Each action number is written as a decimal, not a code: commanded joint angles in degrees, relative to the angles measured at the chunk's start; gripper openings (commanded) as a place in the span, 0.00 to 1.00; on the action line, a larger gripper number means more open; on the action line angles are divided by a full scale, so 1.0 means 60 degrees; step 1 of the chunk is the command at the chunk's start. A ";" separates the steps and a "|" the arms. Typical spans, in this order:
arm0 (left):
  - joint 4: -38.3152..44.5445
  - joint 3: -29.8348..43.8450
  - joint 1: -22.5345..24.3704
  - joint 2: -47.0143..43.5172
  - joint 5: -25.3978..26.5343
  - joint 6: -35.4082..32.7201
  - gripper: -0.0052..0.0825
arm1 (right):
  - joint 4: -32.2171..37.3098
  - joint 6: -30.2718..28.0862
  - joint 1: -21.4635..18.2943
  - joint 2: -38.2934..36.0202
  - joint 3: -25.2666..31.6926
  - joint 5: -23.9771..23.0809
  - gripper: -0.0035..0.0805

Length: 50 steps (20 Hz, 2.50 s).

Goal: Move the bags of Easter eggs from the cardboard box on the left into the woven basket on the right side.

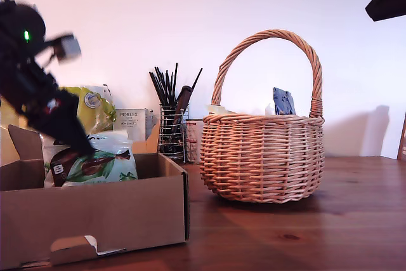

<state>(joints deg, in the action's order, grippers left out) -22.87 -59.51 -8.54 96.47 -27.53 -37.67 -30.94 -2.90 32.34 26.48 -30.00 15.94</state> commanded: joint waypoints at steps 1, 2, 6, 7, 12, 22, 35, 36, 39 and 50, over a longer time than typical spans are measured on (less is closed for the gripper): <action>-0.0215 0.0000 -0.0113 -0.0015 -0.0106 0.0029 0.91 | 0.0036 -0.0022 0.0004 -0.0004 -0.0146 0.0022 0.03; -0.0474 -0.0044 -0.0193 -0.0066 -0.0160 0.0029 0.91 | 0.0047 -0.0022 0.0004 -0.0004 -0.0146 0.0022 0.03; -0.1246 -0.0171 -0.0892 -0.0098 -0.0193 0.0029 0.91 | 0.0051 -0.0022 0.0004 -0.0004 -0.0146 0.0022 0.03; -0.1381 -0.0171 -0.1118 -0.0095 -0.0160 0.0026 0.91 | 0.0069 -0.0022 0.0004 -0.0004 -0.0146 0.0018 0.03; -0.1490 -0.0248 -0.1905 -0.0095 0.0281 0.0029 0.91 | 0.0142 -0.0022 0.0004 -0.0004 -0.0146 0.0007 0.03; -0.2969 -0.0783 -0.2444 -0.0823 0.0288 0.0295 0.90 | 0.0149 -0.0022 0.0004 -0.0004 -0.0146 0.0000 0.03; -0.3126 -0.0718 -0.3311 -0.0047 0.1147 0.0973 0.90 | 0.0182 0.0015 0.0007 -0.0004 -0.0146 0.0109 0.03; -0.3027 -0.0718 -0.3311 0.0058 0.1202 0.0973 0.90 | 0.0182 0.0015 0.0018 -0.0004 -0.0146 0.0109 0.03; -0.2925 -0.0718 -0.3402 0.0335 0.1169 0.1078 0.90 | 0.0186 0.0015 0.0047 -0.0004 -0.0146 0.0106 0.03; -0.2426 -0.0710 -0.4047 0.1526 0.1865 0.1585 0.66 | 0.0208 0.0015 0.0047 -0.0004 -0.0146 0.0102 0.03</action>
<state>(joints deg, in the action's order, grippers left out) -37.52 -64.51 -32.64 103.02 -16.93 -28.60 -30.09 -2.87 32.36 26.48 -30.00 16.36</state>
